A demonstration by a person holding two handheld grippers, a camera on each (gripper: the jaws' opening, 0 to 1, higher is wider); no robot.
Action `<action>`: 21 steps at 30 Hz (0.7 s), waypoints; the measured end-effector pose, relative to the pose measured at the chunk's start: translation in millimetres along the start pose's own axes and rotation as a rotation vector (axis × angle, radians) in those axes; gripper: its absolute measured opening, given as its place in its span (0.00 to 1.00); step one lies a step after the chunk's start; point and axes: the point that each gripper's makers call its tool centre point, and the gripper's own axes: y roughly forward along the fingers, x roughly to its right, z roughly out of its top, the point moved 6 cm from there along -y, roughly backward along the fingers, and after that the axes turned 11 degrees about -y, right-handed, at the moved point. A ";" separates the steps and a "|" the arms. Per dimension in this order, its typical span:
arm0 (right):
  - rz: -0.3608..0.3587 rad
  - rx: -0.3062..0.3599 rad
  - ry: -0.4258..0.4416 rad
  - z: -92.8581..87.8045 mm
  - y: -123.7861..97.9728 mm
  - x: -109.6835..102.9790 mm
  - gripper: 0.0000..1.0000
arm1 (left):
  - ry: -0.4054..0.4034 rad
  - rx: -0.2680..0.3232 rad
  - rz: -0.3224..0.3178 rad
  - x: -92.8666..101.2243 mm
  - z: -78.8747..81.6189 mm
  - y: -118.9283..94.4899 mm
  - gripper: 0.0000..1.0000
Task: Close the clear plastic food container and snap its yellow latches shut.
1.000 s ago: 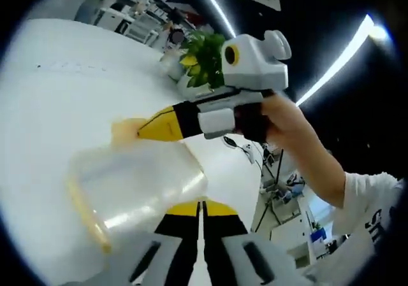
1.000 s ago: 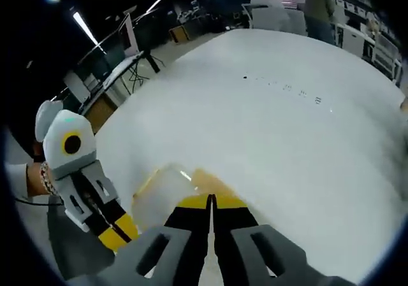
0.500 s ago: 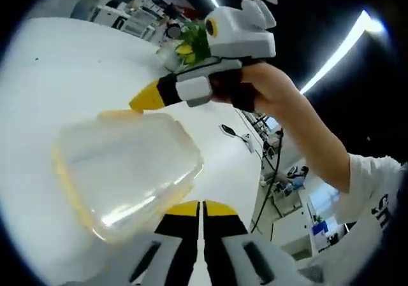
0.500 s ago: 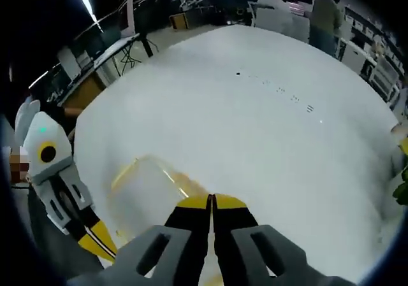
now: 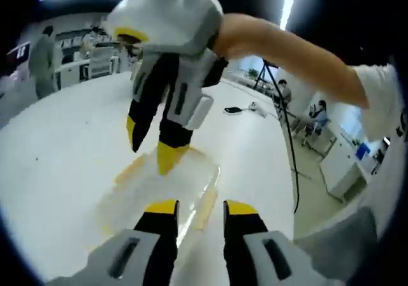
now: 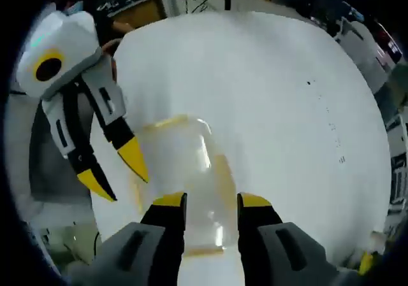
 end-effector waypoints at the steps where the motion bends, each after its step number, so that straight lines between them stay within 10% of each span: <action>1: -0.002 -0.028 -0.022 -2.0 -0.4 -8.5 0.38 | 0.029 -0.012 0.001 0.7 -0.3 1.7 0.25; 21: 0.200 -0.119 -0.095 3.9 16.6 1.1 0.40 | 0.378 -0.092 0.173 4.2 -8.3 23.2 0.39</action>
